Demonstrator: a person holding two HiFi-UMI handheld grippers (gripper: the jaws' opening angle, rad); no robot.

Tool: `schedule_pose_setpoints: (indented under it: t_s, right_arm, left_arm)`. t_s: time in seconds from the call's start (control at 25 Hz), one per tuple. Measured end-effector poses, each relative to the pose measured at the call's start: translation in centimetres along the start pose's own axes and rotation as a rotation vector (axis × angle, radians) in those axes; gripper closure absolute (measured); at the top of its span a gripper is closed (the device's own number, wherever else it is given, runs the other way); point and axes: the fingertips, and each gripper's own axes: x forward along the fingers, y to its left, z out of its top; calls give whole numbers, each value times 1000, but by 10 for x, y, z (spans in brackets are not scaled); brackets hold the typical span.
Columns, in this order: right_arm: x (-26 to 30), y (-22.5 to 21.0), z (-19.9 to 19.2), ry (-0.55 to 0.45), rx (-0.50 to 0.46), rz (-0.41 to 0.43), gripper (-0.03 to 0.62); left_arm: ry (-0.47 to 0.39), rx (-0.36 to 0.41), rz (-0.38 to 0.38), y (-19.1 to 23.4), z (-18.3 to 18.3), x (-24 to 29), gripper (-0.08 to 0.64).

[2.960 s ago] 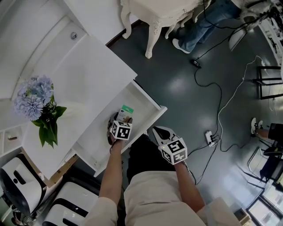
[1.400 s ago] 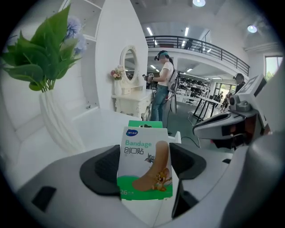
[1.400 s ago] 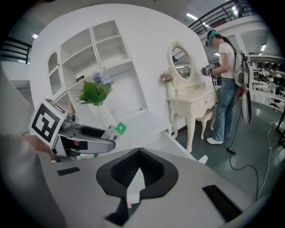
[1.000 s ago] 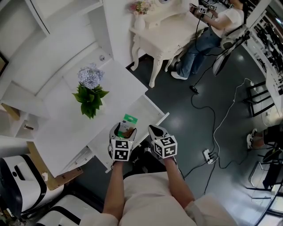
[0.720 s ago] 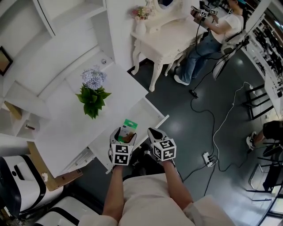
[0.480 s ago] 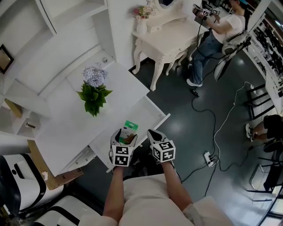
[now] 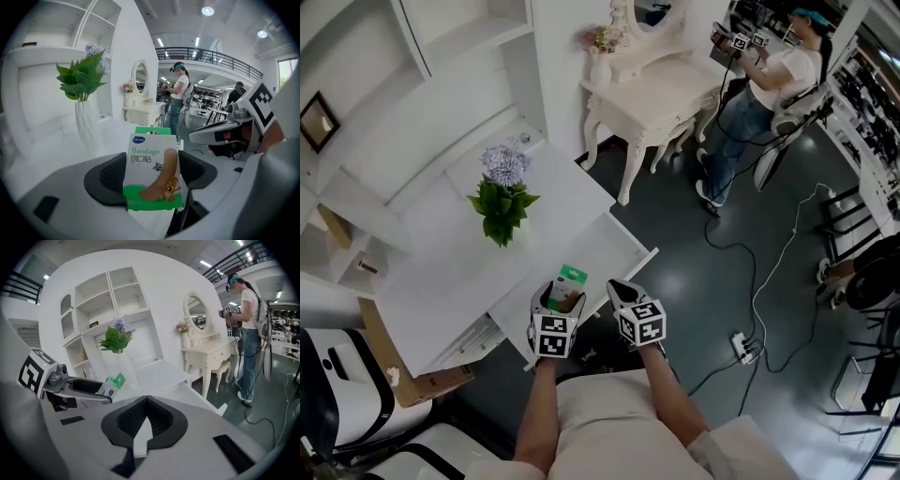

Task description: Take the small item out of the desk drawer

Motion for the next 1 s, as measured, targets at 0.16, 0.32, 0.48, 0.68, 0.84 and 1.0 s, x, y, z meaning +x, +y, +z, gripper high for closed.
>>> schedule_pose_setpoints:
  t_s: [0.16, 0.32, 0.48, 0.68, 0.84, 1.0]
  right_arm:
    - [-1, 5, 2, 7, -46, 31, 568]
    - [-4, 8, -4, 23, -63, 45, 568]
    - [-5, 10, -4, 27, -62, 61, 568]
    - [-3, 8, -5, 24, -50, 61, 568]
    - [-3, 8, -8, 22, -39, 57, 568]
    - [-5, 7, -10, 17, -31, 52, 568]
  left_arm:
    - [-21, -10, -2, -1, 1, 1, 201]
    - [-23, -15, 1, -2, 0, -1, 201]
    - [-28, -23, 12, -1, 3, -7, 201]
    - [-27, -20, 17, -1, 2, -10, 201]
    - [-13, -23, 12, -3, -4, -11, 201]
    - [-4, -19, 7, -5, -8, -10, 201]
